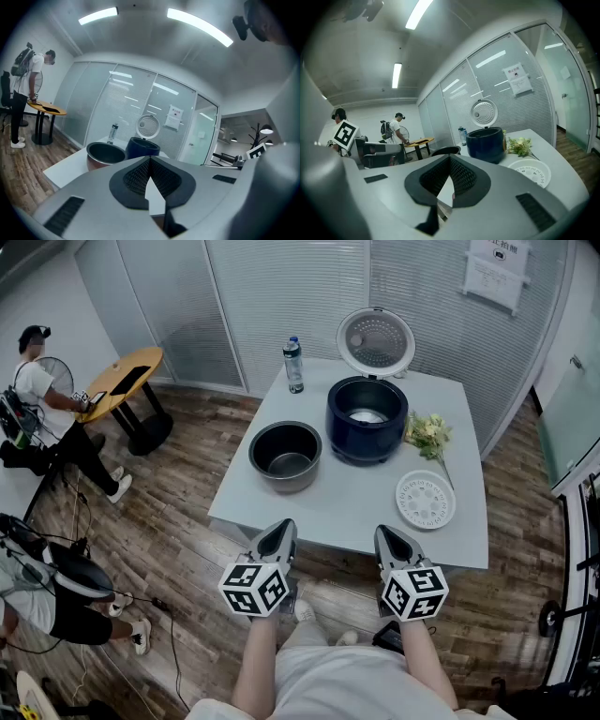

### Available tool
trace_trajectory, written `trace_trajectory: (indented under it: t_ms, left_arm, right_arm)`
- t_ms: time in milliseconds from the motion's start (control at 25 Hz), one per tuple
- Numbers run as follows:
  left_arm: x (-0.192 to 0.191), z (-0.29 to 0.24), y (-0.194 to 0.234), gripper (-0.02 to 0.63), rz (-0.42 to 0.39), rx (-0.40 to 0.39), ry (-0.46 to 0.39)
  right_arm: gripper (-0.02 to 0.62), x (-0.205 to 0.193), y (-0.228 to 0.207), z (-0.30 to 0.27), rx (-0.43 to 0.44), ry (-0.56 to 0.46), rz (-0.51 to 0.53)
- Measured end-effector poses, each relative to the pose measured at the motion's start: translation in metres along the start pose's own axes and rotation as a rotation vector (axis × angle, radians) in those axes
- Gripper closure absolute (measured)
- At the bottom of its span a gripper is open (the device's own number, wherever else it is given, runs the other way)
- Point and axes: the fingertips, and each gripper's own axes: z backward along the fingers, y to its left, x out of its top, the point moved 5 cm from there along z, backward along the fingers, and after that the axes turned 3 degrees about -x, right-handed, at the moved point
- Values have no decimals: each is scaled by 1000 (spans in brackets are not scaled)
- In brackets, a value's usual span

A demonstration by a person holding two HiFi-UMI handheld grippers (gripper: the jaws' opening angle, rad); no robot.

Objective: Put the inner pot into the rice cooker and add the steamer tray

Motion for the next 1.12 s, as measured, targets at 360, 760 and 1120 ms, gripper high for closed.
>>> trace_trajectory:
  t_ms: [360,760,1120]
  left_arm:
    - [1,2,3,596,27,28,-9]
    - [0,-5,1,596,32,27,-5]
    - [-1,-1,1,348,66,15,-57]
  right_arm:
    - [578,-1,-2,1,14,6,3]
    - [578,-4,-11,1,3,2,-14]
    - [420,-11,-12,3,89,15,-57]
